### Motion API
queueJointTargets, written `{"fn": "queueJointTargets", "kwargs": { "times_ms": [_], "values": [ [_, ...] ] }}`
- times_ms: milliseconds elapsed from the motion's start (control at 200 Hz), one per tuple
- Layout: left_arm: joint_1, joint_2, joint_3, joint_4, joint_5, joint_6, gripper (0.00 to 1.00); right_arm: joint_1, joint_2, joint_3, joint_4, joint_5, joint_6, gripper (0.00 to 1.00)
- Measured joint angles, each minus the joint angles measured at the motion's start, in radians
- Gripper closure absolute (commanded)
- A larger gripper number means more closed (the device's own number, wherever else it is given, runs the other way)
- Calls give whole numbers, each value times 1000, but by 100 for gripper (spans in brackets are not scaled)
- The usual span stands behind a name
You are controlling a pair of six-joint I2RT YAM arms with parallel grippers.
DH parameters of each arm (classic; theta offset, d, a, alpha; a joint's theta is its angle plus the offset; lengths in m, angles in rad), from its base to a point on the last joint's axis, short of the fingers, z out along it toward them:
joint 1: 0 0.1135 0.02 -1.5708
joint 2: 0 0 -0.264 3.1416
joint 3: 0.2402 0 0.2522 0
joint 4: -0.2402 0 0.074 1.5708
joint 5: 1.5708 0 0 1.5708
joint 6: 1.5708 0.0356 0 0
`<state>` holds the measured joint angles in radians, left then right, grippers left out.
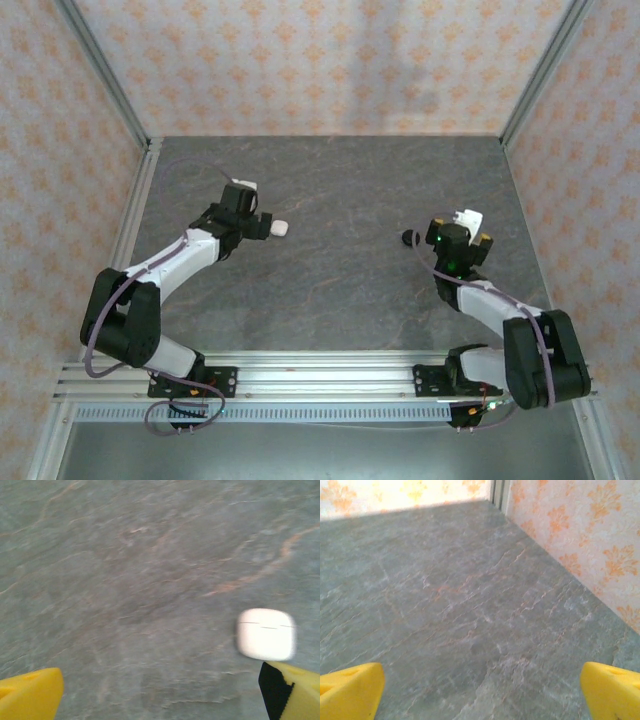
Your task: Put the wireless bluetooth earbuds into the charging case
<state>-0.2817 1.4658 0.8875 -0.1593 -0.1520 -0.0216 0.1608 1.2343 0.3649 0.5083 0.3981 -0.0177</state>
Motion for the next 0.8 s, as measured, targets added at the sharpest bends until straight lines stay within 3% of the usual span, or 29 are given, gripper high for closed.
{"fn": "queueJointTargets", "kwargs": {
  "times_ms": [225, 425, 590, 801],
  "values": [
    [36, -107, -239, 292, -114, 10, 0, -72, 133, -91, 311, -35, -3, 0],
    [76, -204, -417, 572, -121, 23, 0, -75, 307, -98, 518, -107, -13, 1],
    [90, -209, -435, 673, -117, 23, 0, -75, 320, -58, 479, -111, -13, 0],
    [90, -173, -365, 636, -112, 25, 0, -75, 321, 1, 448, -115, -11, 0]
  ]
}}
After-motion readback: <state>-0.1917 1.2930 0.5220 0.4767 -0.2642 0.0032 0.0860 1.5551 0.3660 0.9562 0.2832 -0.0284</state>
